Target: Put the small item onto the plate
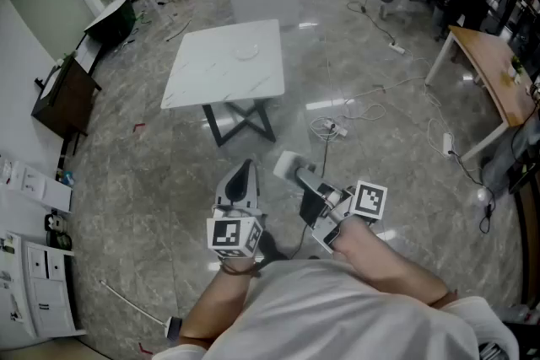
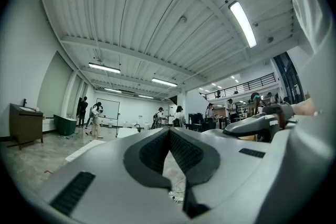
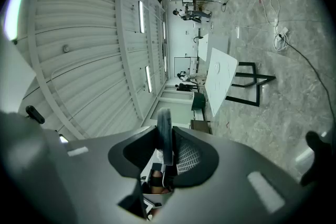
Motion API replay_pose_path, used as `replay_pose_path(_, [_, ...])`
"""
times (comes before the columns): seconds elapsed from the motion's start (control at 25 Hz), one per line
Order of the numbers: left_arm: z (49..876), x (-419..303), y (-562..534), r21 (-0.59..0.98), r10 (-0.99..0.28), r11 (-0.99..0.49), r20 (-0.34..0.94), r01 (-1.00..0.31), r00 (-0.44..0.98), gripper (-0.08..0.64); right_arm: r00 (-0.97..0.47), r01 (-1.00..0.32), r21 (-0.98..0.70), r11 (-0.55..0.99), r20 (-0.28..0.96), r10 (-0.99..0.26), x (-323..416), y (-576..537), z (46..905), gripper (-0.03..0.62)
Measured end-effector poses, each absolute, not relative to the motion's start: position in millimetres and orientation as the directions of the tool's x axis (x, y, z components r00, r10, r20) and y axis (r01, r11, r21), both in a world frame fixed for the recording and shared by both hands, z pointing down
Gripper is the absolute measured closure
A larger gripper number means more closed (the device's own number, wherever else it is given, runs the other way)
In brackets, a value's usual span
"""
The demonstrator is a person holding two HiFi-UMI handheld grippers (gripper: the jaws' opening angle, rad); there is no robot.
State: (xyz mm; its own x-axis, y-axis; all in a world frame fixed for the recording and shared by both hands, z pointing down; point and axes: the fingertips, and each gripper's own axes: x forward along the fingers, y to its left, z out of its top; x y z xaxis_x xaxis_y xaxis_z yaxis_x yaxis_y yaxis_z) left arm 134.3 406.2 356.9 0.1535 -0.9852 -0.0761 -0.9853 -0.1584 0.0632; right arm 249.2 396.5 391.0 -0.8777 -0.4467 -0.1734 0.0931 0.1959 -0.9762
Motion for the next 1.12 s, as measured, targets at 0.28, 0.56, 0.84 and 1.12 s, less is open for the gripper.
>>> replay_pose_path(0.28, [355, 133, 405, 0.063, -0.986, -0.153, -0.080, -0.986, 0.148, 0.554, -0.883, 0.094, -0.976, 0.195, -0.172, -0.437, 246, 397, 392, 0.499])
replay_pose_path(0.56, [364, 131, 401, 0.067, -0.988, -0.143, -0.074, -0.987, 0.138, 0.554, -0.883, 0.097, -0.974, 0.205, -0.179, -0.434, 246, 392, 397, 0.500])
replay_pose_path(0.84, [361, 108, 386, 0.083, -0.988, -0.139, -0.073, -0.987, 0.133, 0.554, -0.889, 0.100, -0.973, 0.209, -0.181, -0.420, 221, 380, 393, 0.500])
replay_pose_path(1.12, [364, 65, 346, 0.091, -0.986, -0.159, -0.074, -0.983, 0.152, 0.554, -0.887, 0.096, -0.973, 0.210, -0.179, -0.426, 176, 345, 393, 0.499])
